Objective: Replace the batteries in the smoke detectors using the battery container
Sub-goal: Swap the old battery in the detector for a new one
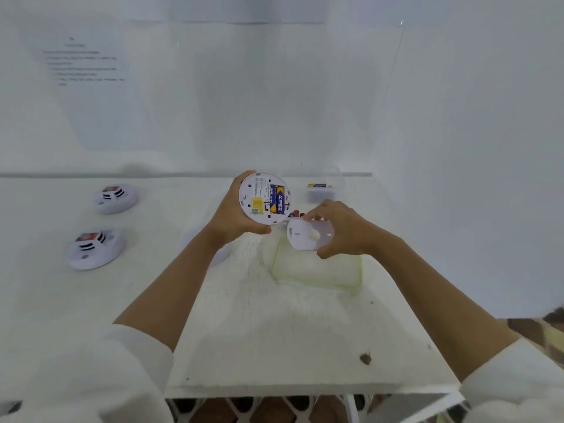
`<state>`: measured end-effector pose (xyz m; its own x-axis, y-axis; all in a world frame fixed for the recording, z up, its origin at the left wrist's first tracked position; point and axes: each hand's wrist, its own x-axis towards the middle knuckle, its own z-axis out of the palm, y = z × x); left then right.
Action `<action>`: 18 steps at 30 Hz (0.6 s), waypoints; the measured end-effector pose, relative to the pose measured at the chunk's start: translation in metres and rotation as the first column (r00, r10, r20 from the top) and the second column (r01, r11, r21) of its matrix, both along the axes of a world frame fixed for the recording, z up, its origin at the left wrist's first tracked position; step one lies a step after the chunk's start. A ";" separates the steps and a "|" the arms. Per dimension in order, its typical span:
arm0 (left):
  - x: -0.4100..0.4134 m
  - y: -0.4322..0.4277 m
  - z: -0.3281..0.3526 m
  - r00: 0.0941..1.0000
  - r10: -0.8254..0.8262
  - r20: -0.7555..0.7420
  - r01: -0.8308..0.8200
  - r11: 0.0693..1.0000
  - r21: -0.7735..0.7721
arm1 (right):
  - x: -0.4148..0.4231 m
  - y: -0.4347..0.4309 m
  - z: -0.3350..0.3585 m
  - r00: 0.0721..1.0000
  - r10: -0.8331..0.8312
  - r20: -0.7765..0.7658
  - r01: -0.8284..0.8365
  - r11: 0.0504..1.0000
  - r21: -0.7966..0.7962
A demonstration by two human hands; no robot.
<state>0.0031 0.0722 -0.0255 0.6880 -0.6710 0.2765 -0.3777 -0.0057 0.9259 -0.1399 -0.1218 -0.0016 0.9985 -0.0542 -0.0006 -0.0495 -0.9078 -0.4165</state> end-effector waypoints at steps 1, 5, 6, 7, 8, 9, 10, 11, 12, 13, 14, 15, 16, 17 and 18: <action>-0.003 0.003 0.000 1.000 -0.001 -0.013 0.000 1.000 -0.006 | -0.002 0.001 -0.003 0.999 -0.006 -0.039 0.006 1.000 0.003; -0.011 0.011 0.002 0.999 0.000 -0.037 0.000 1.000 -0.005 | -0.003 0.000 -0.015 0.982 -0.027 -0.185 0.026 1.000 -0.010; -0.013 0.012 0.002 0.999 -0.004 -0.041 0.004 1.000 0.000 | -0.003 0.000 -0.018 0.976 -0.030 -0.218 0.029 1.000 -0.008; -0.014 0.013 0.003 0.999 -0.007 -0.042 0.007 1.000 0.005 | -0.003 0.000 -0.020 0.968 -0.030 -0.248 0.029 1.000 -0.006; -0.015 0.013 0.004 0.999 -0.009 -0.041 0.009 1.000 0.008 | -0.004 0.000 -0.023 0.961 -0.028 -0.276 0.027 1.000 -0.009; -0.016 0.013 0.005 0.999 -0.011 -0.044 0.011 1.000 0.008 | -0.004 0.000 -0.024 0.954 -0.024 -0.300 0.021 1.000 -0.015; -0.017 0.013 0.005 0.999 -0.013 -0.052 0.014 1.000 0.005 | -0.004 0.000 -0.024 0.949 -0.025 -0.314 0.020 1.000 -0.020; -0.018 0.012 0.006 0.998 -0.018 -0.060 0.018 1.000 0.000 | -0.004 0.001 -0.022 0.953 -0.027 -0.300 0.022 1.000 -0.019; -0.018 0.012 0.006 0.998 -0.021 -0.064 0.021 1.000 -0.003 | -0.003 0.001 -0.019 0.971 -0.030 -0.237 0.031 1.000 -0.001; -0.018 0.011 0.007 0.998 -0.023 -0.062 0.023 1.000 -0.003 | -0.002 0.004 -0.013 0.993 -0.040 -0.113 0.045 0.998 0.045; -0.018 0.010 0.007 0.998 -0.026 -0.056 0.026 1.000 -0.004 | 0.000 0.007 -0.007 0.996 -0.069 0.054 0.063 0.992 0.112; -0.018 0.009 0.007 0.998 -0.029 -0.053 0.028 1.000 -0.004 | 0.004 0.011 -0.001 0.968 -0.111 0.227 0.069 0.980 0.184; -0.017 0.007 0.007 0.998 -0.032 -0.052 0.032 0.999 -0.005 | 0.008 0.015 0.006 0.920 -0.140 0.365 0.054 0.970 0.237; -0.017 0.005 0.007 0.998 -0.036 -0.052 0.036 0.999 -0.008 | 0.014 0.020 0.011 0.887 -0.141 0.440 0.026 0.966 0.257; -0.017 0.003 0.008 0.998 -0.043 -0.050 0.043 0.999 -0.013 | 0.020 0.025 0.016 0.879 -0.115 0.463 -0.004 0.969 0.248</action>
